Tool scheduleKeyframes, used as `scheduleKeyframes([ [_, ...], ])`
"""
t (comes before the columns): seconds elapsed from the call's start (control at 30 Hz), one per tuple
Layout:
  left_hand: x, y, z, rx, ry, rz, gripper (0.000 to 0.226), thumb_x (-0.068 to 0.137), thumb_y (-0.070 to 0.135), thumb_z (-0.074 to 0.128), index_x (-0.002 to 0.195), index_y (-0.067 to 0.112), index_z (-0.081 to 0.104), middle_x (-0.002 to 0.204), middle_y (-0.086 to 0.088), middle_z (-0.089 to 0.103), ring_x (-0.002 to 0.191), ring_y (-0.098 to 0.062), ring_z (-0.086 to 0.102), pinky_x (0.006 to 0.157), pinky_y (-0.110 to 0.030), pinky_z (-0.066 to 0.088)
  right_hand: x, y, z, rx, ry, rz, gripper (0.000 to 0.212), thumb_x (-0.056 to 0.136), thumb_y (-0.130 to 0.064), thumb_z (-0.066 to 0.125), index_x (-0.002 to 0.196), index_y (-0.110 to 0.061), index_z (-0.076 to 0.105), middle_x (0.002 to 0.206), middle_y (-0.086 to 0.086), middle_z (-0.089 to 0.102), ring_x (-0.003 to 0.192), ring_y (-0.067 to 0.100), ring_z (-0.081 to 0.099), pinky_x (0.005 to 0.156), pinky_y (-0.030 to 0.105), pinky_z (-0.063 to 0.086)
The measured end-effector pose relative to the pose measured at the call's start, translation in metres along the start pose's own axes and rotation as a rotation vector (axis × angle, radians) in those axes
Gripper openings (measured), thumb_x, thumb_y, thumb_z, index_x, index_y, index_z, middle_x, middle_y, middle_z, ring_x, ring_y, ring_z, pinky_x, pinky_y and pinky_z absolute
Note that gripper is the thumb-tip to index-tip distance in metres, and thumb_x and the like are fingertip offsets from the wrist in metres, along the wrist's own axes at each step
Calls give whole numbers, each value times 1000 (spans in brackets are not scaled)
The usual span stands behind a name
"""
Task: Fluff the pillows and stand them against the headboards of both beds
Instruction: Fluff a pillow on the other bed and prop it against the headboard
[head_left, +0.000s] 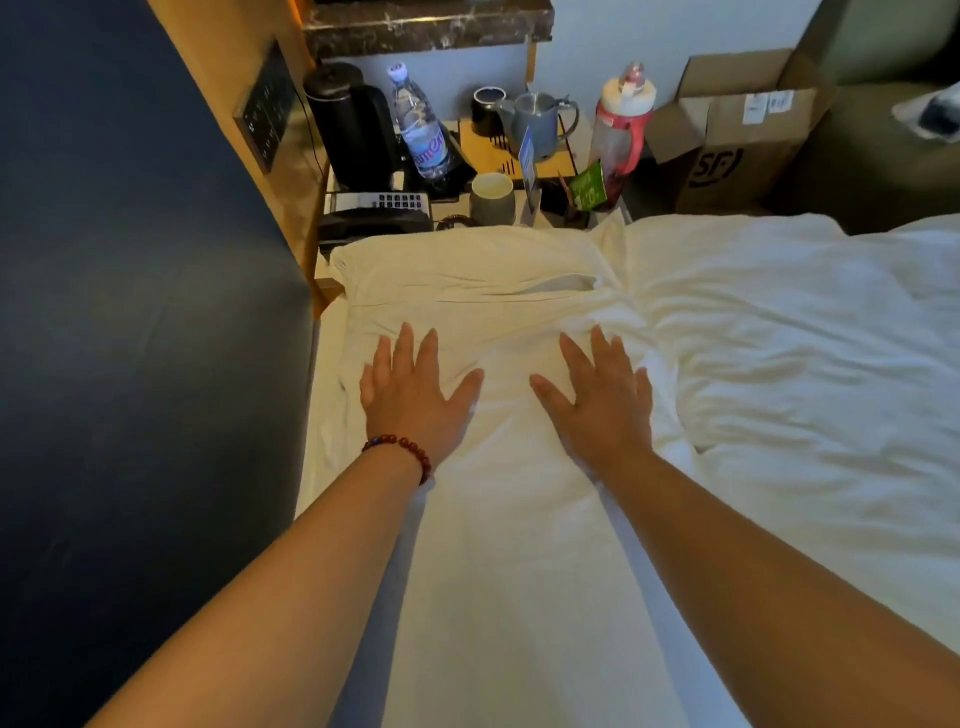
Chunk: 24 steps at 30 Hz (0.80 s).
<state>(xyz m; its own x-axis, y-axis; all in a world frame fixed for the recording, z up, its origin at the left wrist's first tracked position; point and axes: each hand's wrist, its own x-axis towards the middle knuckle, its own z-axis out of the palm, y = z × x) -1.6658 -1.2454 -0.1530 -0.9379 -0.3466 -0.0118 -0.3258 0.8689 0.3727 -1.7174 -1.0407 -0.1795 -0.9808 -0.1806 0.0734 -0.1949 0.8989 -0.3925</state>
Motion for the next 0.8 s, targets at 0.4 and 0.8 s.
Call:
scheduleKeyframes([
  [0.4, 6, -21, 88, -45, 257, 67, 65, 92, 49, 36, 150, 20, 26, 161, -7, 17, 149, -28, 8, 119, -48, 4, 5, 31, 68, 129, 64, -58, 66, 93, -68, 18, 152, -38, 19, 163, -4, 8, 150, 16, 1, 119, 49, 4],
  [0.8, 17, -28, 141, -103, 400, 150, 70, 98, 53, 19, 147, 4, 29, 154, -21, 27, 143, -40, 21, 116, -54, 13, 14, 51, 118, 122, 120, -127, 68, 95, -64, 17, 153, -29, 23, 162, 5, 16, 149, 23, 10, 118, 45, 2],
])
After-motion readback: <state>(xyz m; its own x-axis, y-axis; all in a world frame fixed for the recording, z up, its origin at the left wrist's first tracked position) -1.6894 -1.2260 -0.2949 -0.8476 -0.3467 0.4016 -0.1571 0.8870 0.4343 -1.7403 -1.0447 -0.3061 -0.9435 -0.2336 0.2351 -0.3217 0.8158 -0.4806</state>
